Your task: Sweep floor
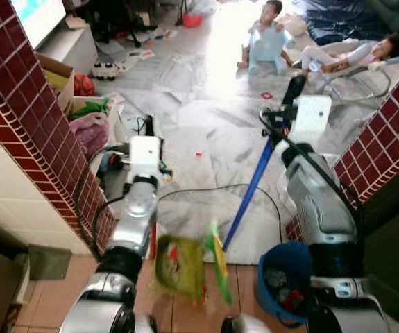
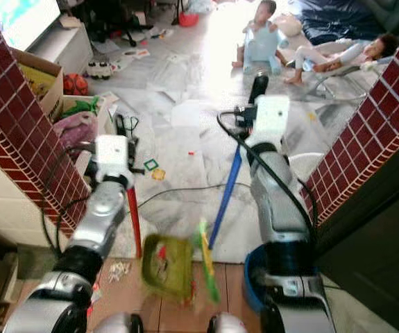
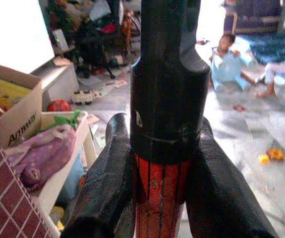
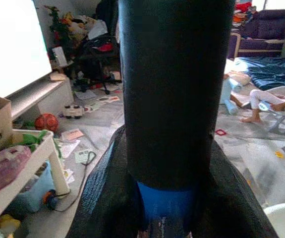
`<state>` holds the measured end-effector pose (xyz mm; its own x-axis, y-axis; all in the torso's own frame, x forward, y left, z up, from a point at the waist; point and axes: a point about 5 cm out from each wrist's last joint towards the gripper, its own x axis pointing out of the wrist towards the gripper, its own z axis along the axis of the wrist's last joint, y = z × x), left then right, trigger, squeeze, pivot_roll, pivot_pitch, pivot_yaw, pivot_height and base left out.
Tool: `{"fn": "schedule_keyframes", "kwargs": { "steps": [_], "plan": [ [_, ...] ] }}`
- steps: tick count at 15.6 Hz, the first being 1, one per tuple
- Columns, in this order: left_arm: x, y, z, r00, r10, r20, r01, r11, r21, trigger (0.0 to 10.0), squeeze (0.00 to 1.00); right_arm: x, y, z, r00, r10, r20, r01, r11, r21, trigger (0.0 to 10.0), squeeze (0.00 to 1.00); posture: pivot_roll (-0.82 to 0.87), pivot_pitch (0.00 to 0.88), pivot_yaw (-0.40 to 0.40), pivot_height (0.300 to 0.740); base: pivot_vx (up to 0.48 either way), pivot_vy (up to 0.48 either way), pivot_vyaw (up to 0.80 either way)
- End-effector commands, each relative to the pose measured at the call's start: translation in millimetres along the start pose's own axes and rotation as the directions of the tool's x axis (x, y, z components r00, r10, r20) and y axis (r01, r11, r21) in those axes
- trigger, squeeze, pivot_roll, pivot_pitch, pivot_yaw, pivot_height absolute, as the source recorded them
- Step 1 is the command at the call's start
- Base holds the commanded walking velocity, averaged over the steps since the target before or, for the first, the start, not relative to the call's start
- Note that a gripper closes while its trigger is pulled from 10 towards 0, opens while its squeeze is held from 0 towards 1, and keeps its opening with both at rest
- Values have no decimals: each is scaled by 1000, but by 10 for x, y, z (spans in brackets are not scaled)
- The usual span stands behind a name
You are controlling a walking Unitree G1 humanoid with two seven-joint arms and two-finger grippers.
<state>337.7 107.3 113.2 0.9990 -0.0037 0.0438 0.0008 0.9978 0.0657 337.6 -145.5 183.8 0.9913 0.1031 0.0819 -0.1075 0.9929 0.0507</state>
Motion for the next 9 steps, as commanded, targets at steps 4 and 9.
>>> {"fn": "schedule_keyframes", "kwargs": {
  "steps": [4,9],
  "plan": [
    [-202,109,206,998,-37,58,39,998,-46,10000,0,-151,-24,-39,998,-8,67,10,999,-35,10000,0,-106,0,-3,740,0,0,0],
    [-331,194,231,999,-45,23,46,997,-57,10000,0,-154,-12,-89,998,-11,64,14,999,-50,10000,0,-101,0,-2,740,-227,0,0]
  ]
}}
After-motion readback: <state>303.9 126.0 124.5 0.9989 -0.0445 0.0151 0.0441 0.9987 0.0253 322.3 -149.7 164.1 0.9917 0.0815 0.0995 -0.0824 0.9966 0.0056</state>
